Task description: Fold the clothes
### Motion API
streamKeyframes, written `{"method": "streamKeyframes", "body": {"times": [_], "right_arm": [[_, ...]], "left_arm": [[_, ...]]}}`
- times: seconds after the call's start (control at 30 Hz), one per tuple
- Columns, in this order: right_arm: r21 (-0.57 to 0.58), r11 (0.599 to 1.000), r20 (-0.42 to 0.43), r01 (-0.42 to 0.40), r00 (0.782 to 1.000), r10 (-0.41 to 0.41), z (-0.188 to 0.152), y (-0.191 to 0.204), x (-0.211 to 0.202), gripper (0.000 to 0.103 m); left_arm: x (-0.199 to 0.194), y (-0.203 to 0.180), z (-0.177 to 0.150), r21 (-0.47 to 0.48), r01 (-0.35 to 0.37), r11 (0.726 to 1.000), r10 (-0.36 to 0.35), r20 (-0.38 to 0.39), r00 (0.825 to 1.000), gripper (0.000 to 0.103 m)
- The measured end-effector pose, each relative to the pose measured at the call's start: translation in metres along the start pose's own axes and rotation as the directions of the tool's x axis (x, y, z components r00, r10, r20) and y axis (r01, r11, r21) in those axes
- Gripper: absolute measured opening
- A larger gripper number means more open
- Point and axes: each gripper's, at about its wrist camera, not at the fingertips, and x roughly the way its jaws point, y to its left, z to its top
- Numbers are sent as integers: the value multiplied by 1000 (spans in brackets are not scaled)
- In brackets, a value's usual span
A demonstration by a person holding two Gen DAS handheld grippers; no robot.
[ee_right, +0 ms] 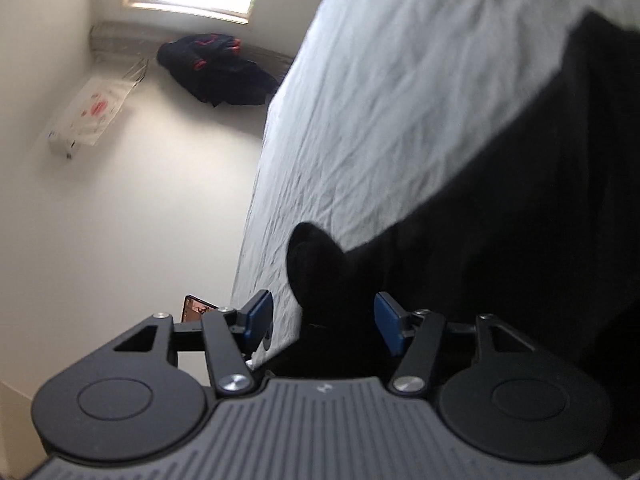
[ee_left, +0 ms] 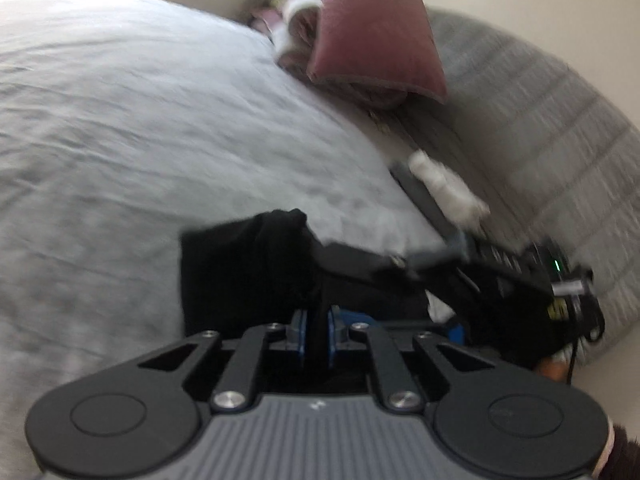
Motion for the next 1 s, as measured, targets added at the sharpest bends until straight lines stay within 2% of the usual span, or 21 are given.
{"method": "streamKeyframes", "body": {"times": [0.07, 0.1, 0.13, 0.2, 0.27, 0.33, 0.4, 0.47, 0.53, 0.63, 0.73, 0.83, 1.0], "right_arm": [[15, 1000, -6, 20, 1000, -20, -2, -2, 2, 60], [23, 999, -9, 24, 1000, -24, -2, -2, 2, 60], [31, 999, -10, 24, 1000, -24, -2, -3, 1, 60], [32, 999, -12, 26, 1000, -25, -3, -1, 1, 60], [16, 999, -12, 32, 999, -32, -3, 3, 1, 60], [-12, 998, -11, 58, 998, -58, -4, 7, 2, 54], [-38, 995, -8, 92, 996, -92, -7, 10, 5, 35], [-41, 994, -6, 102, 995, -102, -8, 11, 6, 23], [-39, 995, 0, 90, 996, -90, -6, 14, 3, 21], [-43, 997, 17, 58, 998, -57, -3, 21, -6, 20], [-57, 998, 42, 24, 999, -22, -1, 27, -19, 19], [-41, 999, 66, 7, 998, -4, 5, 28, -33, 19], [23, 1000, 84, -1, 996, -1, 17, 18, -55, 19]], "left_arm": [[1, -4, -3, 34, 36, 999, -35, -36, 999, 24], [1, -6, -5, 50, 54, 997, -51, -54, 997, 35], [1, -8, -6, 66, 73, 995, -68, -73, 995, 41], [2, -13, -9, 97, 110, 989, -99, -111, 989, 44], [-4, -14, -10, 126, 132, 983, -117, -115, 986, 49], [-14, -12, -9, 147, 138, 979, -125, -99, 987, 56], [-23, -9, -8, 155, 131, 979, -120, -77, 990, 60], [-32, -4, -4, 161, 125, 979, -117, -59, 991, 63], [-38, -1, -1, 181, 91, 979, -87, -31, 996, 68], [-44, -1, 3, 217, 9, 976, -18, 38, 999, 68], [-44, -3, 4, 238, -46, 970, 20, 110, 994, 66], [-39, -7, 4, 255, -71, 964, 31, 157, 987, 65], [-21, -19, 0, 296, -66, 953, 12, 182, 983, 60]]}}
